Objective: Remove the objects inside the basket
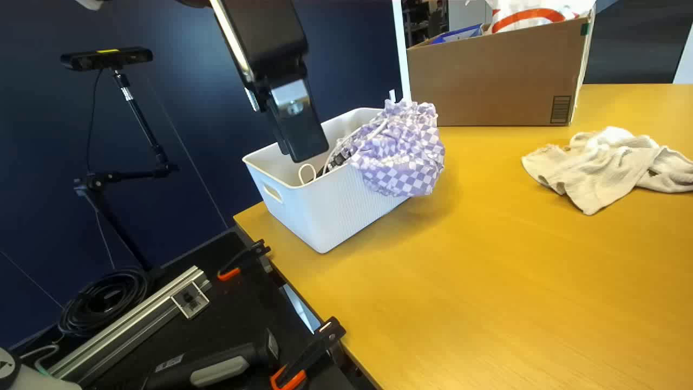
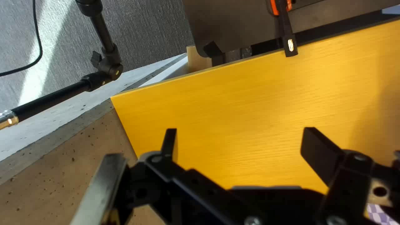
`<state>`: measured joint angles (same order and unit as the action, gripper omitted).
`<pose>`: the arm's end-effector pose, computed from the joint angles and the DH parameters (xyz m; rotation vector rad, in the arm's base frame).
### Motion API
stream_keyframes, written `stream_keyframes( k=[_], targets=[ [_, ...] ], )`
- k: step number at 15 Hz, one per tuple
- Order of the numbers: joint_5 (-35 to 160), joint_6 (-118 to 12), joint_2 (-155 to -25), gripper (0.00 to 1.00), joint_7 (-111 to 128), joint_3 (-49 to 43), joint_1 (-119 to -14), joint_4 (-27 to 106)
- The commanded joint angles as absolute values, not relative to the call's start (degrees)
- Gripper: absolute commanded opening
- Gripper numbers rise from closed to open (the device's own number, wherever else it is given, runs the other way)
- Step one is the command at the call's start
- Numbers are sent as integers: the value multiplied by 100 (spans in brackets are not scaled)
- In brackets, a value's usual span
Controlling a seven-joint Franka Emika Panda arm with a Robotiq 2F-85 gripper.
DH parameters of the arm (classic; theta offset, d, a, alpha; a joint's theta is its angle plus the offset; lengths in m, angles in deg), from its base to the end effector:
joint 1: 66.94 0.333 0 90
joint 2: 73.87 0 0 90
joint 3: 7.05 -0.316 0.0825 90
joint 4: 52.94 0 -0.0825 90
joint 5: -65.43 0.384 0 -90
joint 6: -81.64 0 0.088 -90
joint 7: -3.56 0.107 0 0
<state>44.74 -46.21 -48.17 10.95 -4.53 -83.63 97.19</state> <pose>0.3706 -0.1402 0.4041 2.8427 -0.3516 0.0473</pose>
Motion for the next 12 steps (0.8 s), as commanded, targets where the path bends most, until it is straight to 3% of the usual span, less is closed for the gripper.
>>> stream_keyframes(
  k=[1, 5, 12],
  targets=[
    [4430, -4593, -4814, 100, 1128, -361, -8267, 9703],
    [4430, -4593, -4814, 100, 1128, -361, -8267, 9698],
    [4297, -5623, -6784, 100, 2145, -464, -8247, 7979]
  ],
)
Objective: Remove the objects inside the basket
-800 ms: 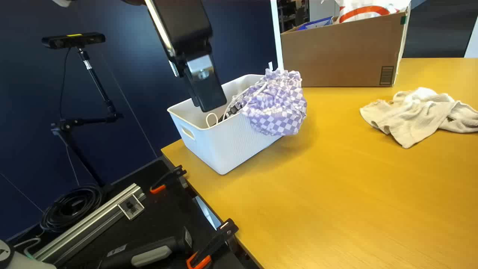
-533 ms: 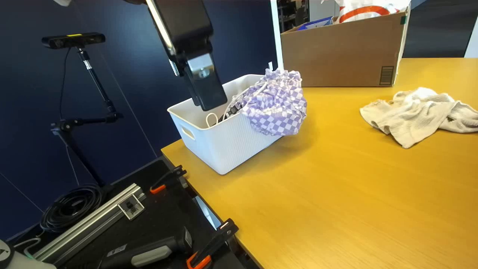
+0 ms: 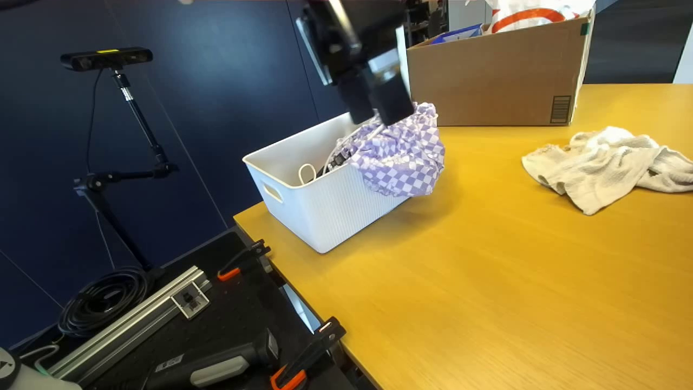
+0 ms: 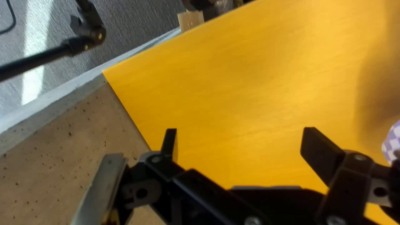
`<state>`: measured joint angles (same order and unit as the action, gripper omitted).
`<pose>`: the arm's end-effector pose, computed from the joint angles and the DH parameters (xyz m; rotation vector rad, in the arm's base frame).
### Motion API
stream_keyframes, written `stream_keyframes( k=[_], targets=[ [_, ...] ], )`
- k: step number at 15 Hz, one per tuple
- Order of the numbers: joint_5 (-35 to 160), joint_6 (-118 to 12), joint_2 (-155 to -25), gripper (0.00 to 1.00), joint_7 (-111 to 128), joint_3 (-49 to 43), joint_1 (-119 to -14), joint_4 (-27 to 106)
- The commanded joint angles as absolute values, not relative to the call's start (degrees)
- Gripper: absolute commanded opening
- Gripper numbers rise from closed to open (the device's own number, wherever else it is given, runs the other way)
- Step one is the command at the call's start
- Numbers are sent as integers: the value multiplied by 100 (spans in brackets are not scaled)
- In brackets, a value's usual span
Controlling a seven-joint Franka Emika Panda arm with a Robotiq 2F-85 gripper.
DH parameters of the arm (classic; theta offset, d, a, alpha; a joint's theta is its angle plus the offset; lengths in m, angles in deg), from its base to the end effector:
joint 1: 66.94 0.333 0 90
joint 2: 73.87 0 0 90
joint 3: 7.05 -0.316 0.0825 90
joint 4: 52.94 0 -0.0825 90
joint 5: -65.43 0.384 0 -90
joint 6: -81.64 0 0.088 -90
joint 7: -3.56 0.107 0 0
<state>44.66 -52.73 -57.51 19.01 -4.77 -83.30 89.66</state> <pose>0.4261 -0.1494 0.4061 2.8209 -0.5100 0.1933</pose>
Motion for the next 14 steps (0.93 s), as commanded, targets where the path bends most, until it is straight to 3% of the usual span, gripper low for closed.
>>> stream_keyframes(
  k=[1, 7, 14],
  targets=[
    [4256, -5762, -7084, 100, 2124, -448, -8187, 7665],
    [4740, -6527, -8600, 100, 1315, -523, -7352, 5840],
    [6550, -6177, -10372, 100, -542, -1087, -7214, 3808]
  ],
)
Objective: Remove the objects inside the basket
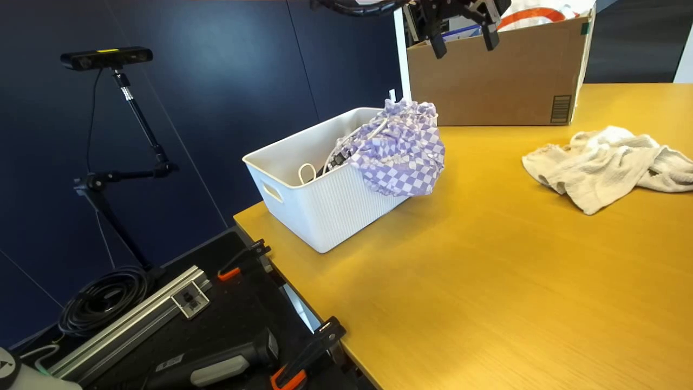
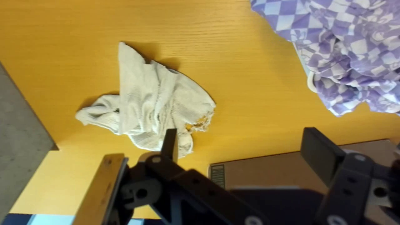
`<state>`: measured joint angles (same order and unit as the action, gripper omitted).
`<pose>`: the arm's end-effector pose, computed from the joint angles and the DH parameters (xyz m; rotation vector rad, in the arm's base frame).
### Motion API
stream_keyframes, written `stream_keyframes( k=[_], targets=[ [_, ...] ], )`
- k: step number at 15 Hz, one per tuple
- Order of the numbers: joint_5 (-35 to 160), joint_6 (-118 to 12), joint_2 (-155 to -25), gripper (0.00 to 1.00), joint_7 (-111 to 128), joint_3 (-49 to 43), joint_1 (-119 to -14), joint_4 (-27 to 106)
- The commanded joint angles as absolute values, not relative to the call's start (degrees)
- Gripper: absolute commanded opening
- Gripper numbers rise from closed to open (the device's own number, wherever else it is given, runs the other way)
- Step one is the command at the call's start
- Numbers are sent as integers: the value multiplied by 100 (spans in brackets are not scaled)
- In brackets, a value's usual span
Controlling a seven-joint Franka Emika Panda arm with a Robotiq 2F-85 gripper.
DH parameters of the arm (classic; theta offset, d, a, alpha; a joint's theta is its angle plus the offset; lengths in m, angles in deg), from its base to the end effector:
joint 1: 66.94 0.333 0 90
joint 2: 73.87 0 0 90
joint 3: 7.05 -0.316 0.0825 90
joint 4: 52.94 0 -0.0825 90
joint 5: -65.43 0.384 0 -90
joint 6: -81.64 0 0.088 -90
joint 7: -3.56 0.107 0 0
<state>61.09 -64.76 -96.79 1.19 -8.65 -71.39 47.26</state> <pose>0.6879 -0.0353 0.3878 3.0164 0.0628 0.6181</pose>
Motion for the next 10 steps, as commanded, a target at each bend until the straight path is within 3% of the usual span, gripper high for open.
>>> stream_keyframes(
  k=[1, 10],
  targets=[
    [6605, -6056, -10545, 100, -670, -1144, -7174, 3565],
    [6549, -4169, -11449, 100, -1576, -1583, -6642, 1934]
  ],
)
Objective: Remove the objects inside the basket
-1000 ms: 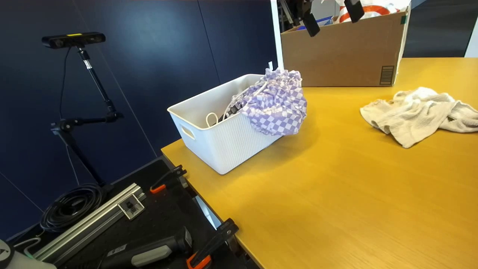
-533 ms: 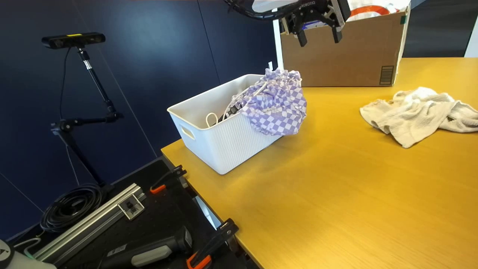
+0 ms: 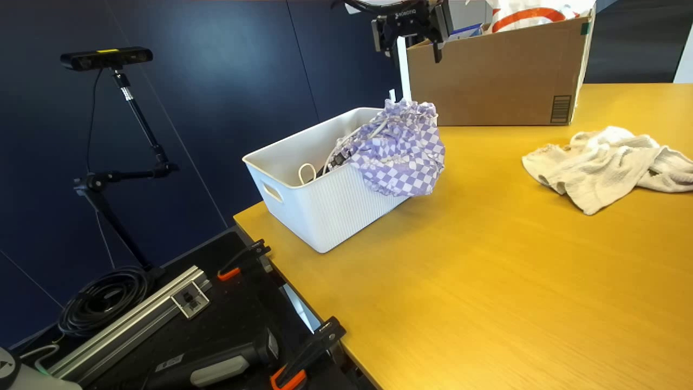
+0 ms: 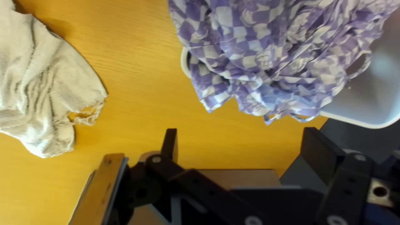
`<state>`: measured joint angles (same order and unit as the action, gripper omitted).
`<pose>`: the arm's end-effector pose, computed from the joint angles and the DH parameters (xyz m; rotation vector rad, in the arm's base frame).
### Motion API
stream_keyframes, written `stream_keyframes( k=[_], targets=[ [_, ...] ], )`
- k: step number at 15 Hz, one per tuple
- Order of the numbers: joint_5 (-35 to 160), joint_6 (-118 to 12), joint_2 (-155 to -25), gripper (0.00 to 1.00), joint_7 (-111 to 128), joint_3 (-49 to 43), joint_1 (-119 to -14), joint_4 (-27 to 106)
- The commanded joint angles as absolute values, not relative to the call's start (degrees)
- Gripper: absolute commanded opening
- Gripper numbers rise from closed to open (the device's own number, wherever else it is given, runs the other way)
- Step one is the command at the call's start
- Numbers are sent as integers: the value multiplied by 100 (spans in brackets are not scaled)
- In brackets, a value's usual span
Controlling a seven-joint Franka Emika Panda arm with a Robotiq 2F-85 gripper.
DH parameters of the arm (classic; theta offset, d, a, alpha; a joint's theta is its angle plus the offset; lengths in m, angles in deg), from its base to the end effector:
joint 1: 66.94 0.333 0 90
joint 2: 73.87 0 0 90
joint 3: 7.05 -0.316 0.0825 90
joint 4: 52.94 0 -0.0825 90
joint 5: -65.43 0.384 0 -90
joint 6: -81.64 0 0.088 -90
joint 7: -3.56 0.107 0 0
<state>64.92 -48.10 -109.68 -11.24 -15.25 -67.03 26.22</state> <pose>0.7424 0.0817 0.3761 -3.0064 -0.5577 -0.4114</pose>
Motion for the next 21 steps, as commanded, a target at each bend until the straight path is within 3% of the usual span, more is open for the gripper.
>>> stream_keyframes(
  k=[1, 15, 16, 17, 21],
  targets=[
    [6519, -3974, -11574, 100, -1726, -1576, -6614, 1791],
    [6385, -3325, -12912, 100, -3425, -1586, -6569, 287],
    [6393, -3303, -12982, 75, -3483, -1584, -6568, 186],
    [6399, -3268, -13036, 74, -3519, -1577, -6563, 102],
    [6433, -3042, -13254, 42, -3632, -1562, -6570, -281]
  ],
)
